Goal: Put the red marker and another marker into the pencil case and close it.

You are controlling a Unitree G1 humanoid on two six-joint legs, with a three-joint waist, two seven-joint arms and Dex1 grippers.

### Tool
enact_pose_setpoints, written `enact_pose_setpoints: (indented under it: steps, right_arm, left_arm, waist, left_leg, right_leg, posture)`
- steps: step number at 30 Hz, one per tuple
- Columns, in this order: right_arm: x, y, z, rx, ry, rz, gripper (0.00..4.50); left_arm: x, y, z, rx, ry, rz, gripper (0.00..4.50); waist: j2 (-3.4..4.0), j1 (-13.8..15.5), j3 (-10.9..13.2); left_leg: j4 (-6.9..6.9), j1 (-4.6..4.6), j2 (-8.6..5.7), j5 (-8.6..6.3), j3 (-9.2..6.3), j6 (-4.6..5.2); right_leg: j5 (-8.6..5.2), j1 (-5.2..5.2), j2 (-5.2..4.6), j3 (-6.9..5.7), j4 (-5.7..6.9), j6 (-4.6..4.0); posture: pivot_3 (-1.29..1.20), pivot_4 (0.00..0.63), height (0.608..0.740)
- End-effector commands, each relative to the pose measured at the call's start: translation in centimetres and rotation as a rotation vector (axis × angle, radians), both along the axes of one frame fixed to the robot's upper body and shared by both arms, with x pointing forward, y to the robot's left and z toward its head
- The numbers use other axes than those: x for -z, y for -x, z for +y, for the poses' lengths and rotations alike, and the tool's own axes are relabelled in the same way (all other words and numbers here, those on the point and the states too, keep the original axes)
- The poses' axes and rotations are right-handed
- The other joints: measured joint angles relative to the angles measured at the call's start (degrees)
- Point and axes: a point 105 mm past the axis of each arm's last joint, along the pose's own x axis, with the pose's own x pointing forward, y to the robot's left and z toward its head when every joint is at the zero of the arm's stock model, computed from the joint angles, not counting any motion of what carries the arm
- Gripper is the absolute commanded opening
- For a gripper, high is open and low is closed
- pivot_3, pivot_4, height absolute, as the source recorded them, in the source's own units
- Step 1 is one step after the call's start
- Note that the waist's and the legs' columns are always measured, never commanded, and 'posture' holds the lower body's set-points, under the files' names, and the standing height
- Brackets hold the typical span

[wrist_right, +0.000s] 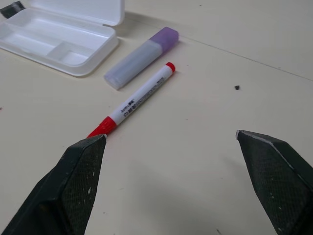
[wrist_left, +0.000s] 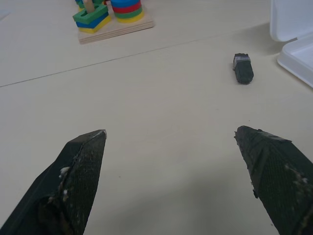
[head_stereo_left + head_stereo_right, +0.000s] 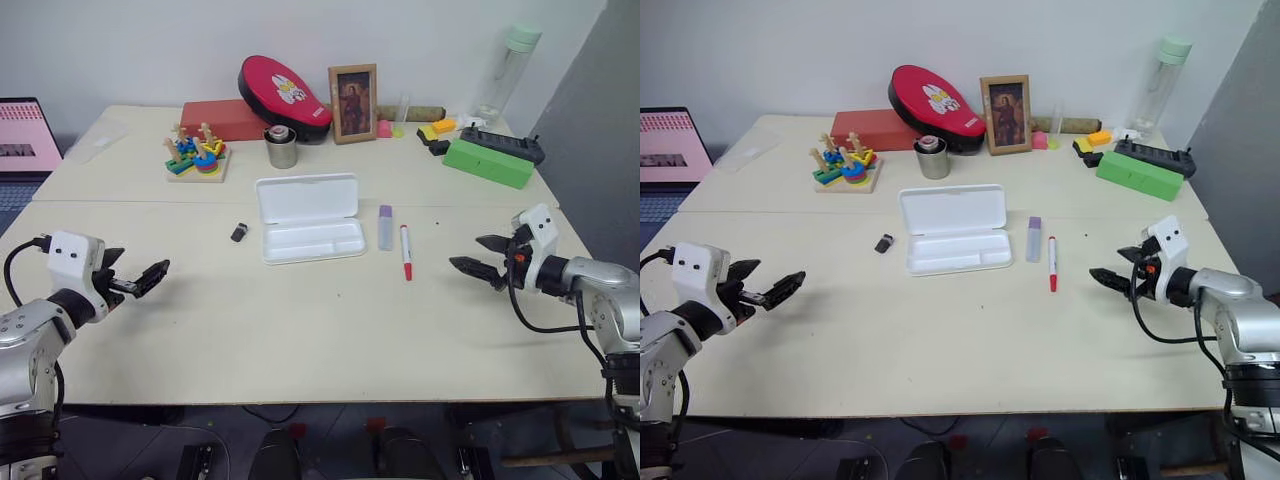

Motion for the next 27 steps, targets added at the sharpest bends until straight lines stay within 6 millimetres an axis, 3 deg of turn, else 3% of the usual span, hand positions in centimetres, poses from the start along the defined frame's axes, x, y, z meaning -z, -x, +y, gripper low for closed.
enact_pose_setpoints:
  steps: [1,9,27]
  right_arm:
    - [-1.3,0.0,0.2,-0.024,0.014,-0.040,4.48]
    - [-1.0,0.0,0.2,-0.028,0.019,-0.023,4.48]
    - [0.7,1.4,-0.4,-0.069,0.090,0.057,4.48]
  left_arm:
    - [-1.3,0.4,0.0,0.015,-0.018,-0.022,4.50]
    - [-0.1,0.8,-0.3,0.045,-0.042,0.049,4.50]
    - [-0.1,0.6,-0.5,0.054,-0.026,0.045,4.50]
  waist:
    - [0.00,0.0,0.0]
    - [0.00,0.0,0.0]
    - [0.01,0.0,0.0]
  left_leg:
    - [0.00,0.00,0.00,0.00,0.00,0.00]
    - [0.02,0.00,0.00,0.00,0.00,0.00]
    - [0.02,0.01,0.00,0.00,0.00,0.00]
  right_leg:
    - [0.00,0.00,0.00,0.00,0.00,0.00]
    - [0.00,-0.02,0.00,0.00,0.01,0.00]
    - [0.00,-0.02,0.00,-0.01,0.03,0.00]
  posture:
    - [0.00,0.150,0.740]
    - [0.00,0.150,0.740]
    - [0.00,0.150,0.740]
